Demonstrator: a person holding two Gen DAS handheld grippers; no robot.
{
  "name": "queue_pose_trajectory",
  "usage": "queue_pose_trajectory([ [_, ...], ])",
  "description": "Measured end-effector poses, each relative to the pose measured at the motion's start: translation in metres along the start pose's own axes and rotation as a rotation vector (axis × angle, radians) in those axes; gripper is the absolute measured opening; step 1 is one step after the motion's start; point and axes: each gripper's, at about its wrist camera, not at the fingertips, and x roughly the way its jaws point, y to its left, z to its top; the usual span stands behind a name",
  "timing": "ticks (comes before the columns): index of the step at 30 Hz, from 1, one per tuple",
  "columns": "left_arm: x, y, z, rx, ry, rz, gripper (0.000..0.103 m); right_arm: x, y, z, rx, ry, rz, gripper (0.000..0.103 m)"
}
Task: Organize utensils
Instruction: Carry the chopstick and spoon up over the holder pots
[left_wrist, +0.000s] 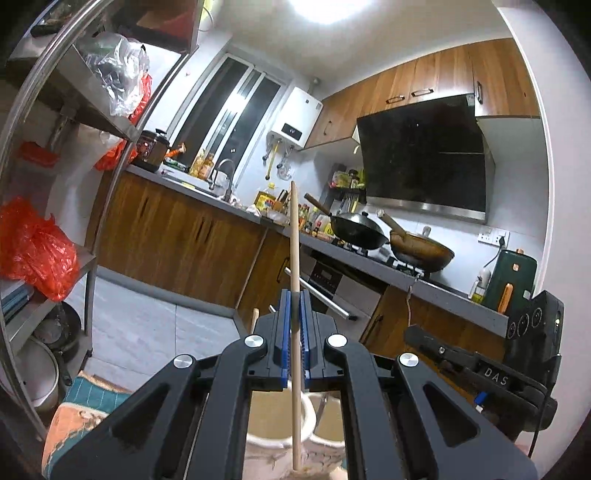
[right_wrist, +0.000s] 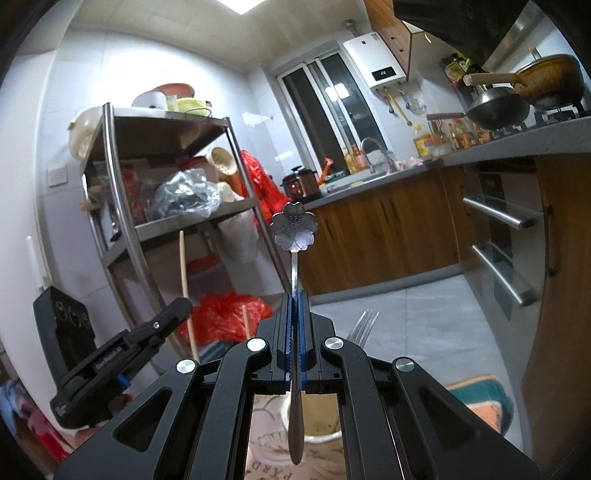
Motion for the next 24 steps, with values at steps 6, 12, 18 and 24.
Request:
queue_pose_trajectory([
  [6,0.014,0.007,0.005,-0.015,-0.03,0.003,0.004,0.009,-0.001,0.004,0.011,-0.026,-0.001,0.004],
  [12,0.022,0.01,0.014,-0.013,-0.064,0.004,0.004,0.021,0.002,0.007,-0.015,-0.044,-0.026,0.004],
  [18,0.035,0.009,0.011,0.036,-0.089,0.045,0.004,0.04,-0.002,-0.006,-0.044,-0.015,-0.092,0.004],
  [24,0.046,0.007,-0.019,0.119,-0.033,0.084,0.004,0.048,0.002,-0.022,-0.109,0.021,-0.138,0.004],
])
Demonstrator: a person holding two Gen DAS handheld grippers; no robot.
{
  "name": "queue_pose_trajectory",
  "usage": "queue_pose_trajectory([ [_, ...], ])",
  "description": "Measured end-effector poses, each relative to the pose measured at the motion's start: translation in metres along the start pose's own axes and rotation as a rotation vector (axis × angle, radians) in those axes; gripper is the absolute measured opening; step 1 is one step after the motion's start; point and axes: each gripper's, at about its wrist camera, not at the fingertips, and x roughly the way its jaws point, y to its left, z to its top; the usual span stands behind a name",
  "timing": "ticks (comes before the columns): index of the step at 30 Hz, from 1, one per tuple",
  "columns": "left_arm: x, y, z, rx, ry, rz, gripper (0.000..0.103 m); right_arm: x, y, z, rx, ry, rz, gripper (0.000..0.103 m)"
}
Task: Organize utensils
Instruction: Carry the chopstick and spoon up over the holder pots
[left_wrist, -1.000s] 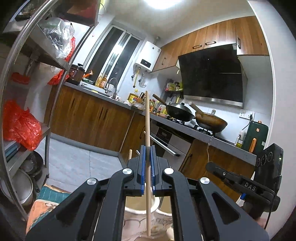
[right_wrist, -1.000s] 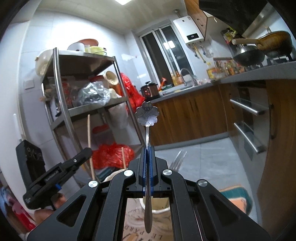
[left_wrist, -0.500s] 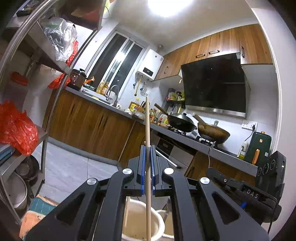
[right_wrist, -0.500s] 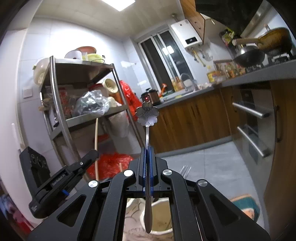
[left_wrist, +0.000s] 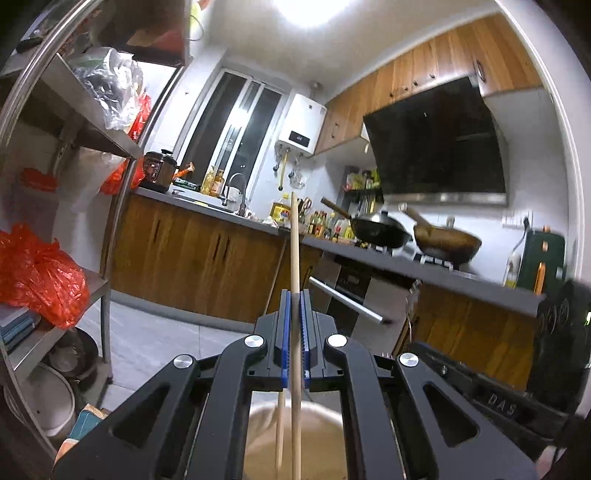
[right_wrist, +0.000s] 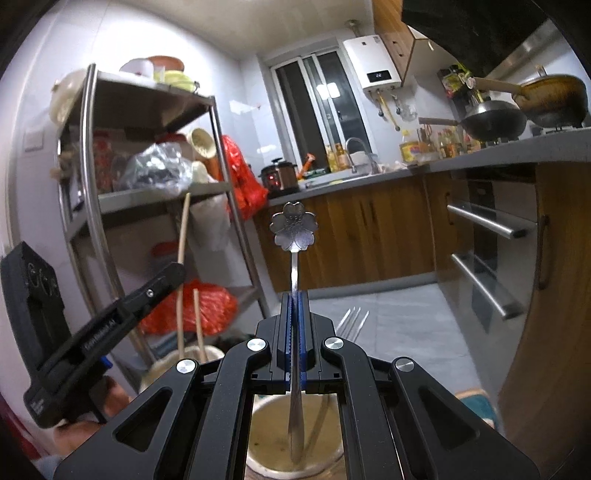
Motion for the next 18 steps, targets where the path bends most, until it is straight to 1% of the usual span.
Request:
queue_pose_trajectory([
  [6,-0.005,-0.008,-0.013,0.049,0.004,0.003,0.005,0.006,0.006,-0.017,-0.054,0.039,-0.026,0.004],
  [14,-0.003,-0.01,-0.03,0.089,0.058,0.001,0.005,0.008,0.011,-0.033,-0.098,0.078,-0.045,0.004],
  [18,-0.005,-0.01,-0.032,0.101,0.065,0.006,0.005,0.005,0.01,-0.036,-0.103,0.091,-0.052,0.004],
])
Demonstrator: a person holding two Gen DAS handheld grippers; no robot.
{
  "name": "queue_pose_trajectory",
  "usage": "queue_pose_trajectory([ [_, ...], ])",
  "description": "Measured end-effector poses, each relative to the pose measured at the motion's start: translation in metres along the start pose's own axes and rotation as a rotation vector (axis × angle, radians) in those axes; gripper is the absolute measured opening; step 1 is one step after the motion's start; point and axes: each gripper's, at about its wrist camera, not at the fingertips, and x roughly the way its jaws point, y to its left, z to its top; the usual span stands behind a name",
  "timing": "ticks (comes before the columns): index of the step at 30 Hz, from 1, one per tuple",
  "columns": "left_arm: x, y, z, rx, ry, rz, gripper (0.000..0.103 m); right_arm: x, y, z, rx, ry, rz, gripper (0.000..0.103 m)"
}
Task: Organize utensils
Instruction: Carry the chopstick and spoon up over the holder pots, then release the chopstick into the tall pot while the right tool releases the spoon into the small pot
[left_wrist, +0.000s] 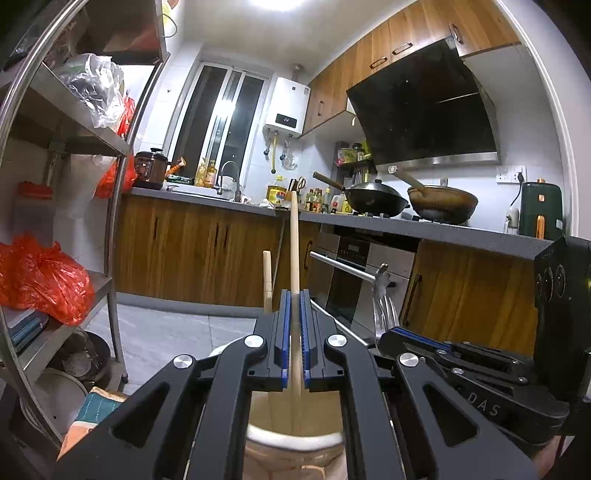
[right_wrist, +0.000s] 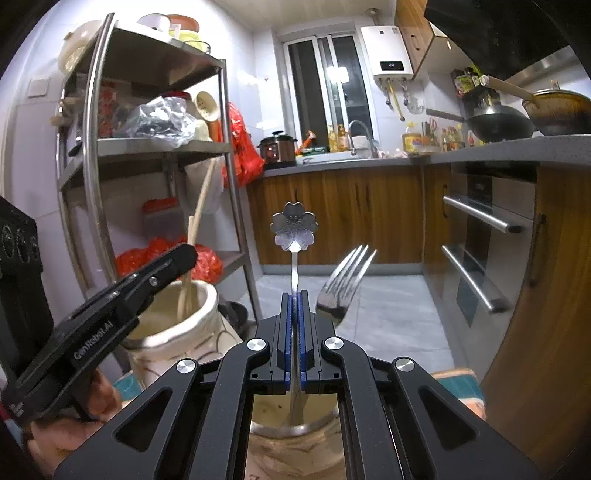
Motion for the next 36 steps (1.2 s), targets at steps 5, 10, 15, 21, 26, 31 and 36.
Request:
queue_pose_trajectory([
  [5,-0.004,0.001,-0.001,-0.002,0.003,0.008,0.005,0.0,0.0,-0.003,-0.005,0.016,-0.008,0.004],
  [10,-0.006,0.0,0.001,0.0,0.006,0.02,0.005,0.0,0.002,-0.004,-0.014,0.03,-0.018,0.004],
  [15,-0.009,0.002,0.001,0.0,0.011,0.042,0.009,-0.002,0.001,-0.003,-0.009,0.031,-0.018,0.011],
  [21,-0.016,0.003,0.004,-0.008,0.005,0.05,0.026,-0.012,-0.001,0.0,-0.011,0.007,-0.019,0.022],
  [26,-0.028,0.001,0.008,-0.001,-0.001,0.047,0.04,-0.025,-0.003,0.002,-0.014,-0.015,-0.018,0.029],
  [31,-0.043,0.002,0.009,-0.025,0.018,0.04,0.053,-0.044,-0.004,0.001,-0.014,-0.033,-0.015,0.035],
  [36,-0.058,0.0,0.007,-0.034,0.045,0.033,0.062,-0.056,-0.008,-0.003,0.001,-0.026,-0.013,0.039],
])
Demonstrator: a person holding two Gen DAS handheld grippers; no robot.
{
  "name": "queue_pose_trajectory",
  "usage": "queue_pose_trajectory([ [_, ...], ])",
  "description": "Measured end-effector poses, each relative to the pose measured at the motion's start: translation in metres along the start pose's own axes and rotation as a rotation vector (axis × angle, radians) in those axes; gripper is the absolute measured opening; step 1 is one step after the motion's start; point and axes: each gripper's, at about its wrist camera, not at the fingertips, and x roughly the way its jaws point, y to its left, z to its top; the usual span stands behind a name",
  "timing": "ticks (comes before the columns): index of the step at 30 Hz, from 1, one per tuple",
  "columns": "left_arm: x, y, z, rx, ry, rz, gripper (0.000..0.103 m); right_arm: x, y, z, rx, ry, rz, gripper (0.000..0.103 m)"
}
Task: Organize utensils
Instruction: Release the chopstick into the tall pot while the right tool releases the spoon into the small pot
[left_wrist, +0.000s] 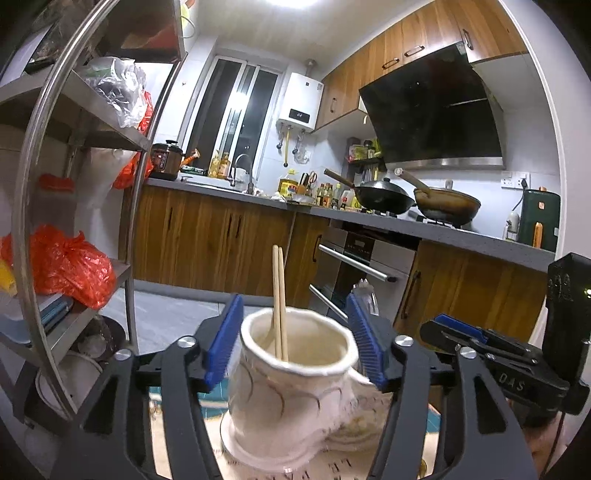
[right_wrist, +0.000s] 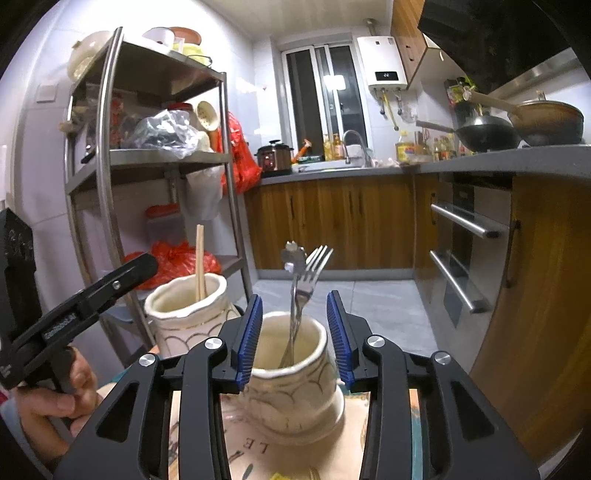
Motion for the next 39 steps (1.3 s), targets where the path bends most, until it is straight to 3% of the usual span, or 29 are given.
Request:
queue_pose_trajectory([
  [1,-0.003,-0.001,-0.002,0.005,0.011,-0.003,0.063,-0.002,-0.001,-0.002,0.005,0.004,0.0,0.04],
  [3,-0.01,-0.003,-0.009,0.015,0.037,-0.009,0.064,-0.006,-0.004,-0.006,0.017,0.013,-0.002,0.061],
  [5,-0.016,-0.004,-0.015,0.024,0.063,-0.015,0.065,-0.013,-0.006,-0.01,0.024,0.008,0.005,0.067],
  [14,-0.04,-0.007,-0.036,0.047,0.13,-0.029,0.066,-0.048,-0.009,-0.02,0.054,-0.001,0.012,0.067],
  [21,-0.049,-0.009,-0.048,0.041,0.177,-0.025,0.066,-0.055,-0.014,-0.031,0.057,0.037,0.01,0.067],
  [26,-0.048,-0.009,-0.062,0.039,0.255,-0.013,0.065,-0.06,-0.019,-0.042,0.077,0.079,0.011,0.067],
  [32,-0.048,-0.014,-0.082,0.065,0.352,-0.013,0.055,-0.051,-0.024,-0.064,0.081,0.245,-0.008,0.057],
  [38,-0.048,-0.02,-0.091,0.099,0.4,-0.029,0.055,-0.035,-0.025,-0.085,0.071,0.398,0.004,0.056],
  [39,-0.048,-0.02,-0.092,0.099,0.405,-0.029,0.055,-0.034,-0.024,-0.088,0.067,0.416,0.006,0.05],
])
